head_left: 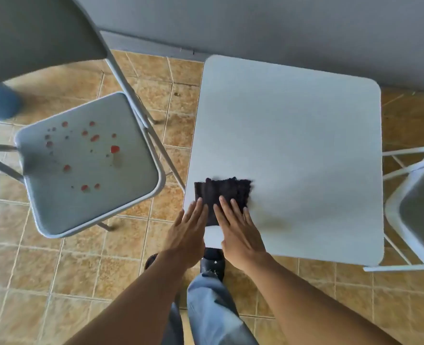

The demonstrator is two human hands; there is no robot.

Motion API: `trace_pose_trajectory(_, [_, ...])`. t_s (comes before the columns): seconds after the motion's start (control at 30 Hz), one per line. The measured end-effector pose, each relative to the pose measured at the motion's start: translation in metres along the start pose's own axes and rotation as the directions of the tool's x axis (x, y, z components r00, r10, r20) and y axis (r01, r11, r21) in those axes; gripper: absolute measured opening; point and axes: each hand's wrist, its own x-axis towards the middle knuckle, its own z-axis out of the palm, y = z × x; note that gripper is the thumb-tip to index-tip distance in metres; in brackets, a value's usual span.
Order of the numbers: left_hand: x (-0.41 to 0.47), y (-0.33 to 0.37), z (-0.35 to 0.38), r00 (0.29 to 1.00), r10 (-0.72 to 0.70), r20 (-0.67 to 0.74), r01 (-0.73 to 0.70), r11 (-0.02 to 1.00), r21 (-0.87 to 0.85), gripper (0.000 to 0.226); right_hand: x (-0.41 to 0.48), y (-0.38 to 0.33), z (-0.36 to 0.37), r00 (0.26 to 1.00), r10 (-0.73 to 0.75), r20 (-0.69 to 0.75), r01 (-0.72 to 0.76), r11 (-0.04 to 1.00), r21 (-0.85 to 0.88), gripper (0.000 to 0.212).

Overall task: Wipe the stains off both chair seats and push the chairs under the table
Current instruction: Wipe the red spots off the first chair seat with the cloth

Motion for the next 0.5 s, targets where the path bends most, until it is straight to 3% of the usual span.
trace_pose_trajectory(0.2, [0.038, -0.009, 0.036, 0.979, 0.061, -0.194, -0.065, 0.998, -0.013, 0.091, 0.021, 0.018, 0.026, 0.984, -0.029, -0.176, 0.027, 1.000, -0.012, 0.081])
trace_pose_trajectory(0.33, [0.047, -0.014, 0.040, 0.956, 0.081, -0.283, -0.084, 0.996, 0.000, 0.078, 0.019, 0.019, 0.036, 0.968, 0.024, -0.249, -0.030, 0.999, -0.017, 0.078])
trace_pose_trajectory(0.5, [0.047, -0.017, 0.024, 0.966, 0.101, -0.239, -0.130, 0.985, -0.110, 0.072, 0.030, 0.003, 0.016, 0.967, 0.140, -0.215, -0.141, 0.990, 0.007, 0.087])
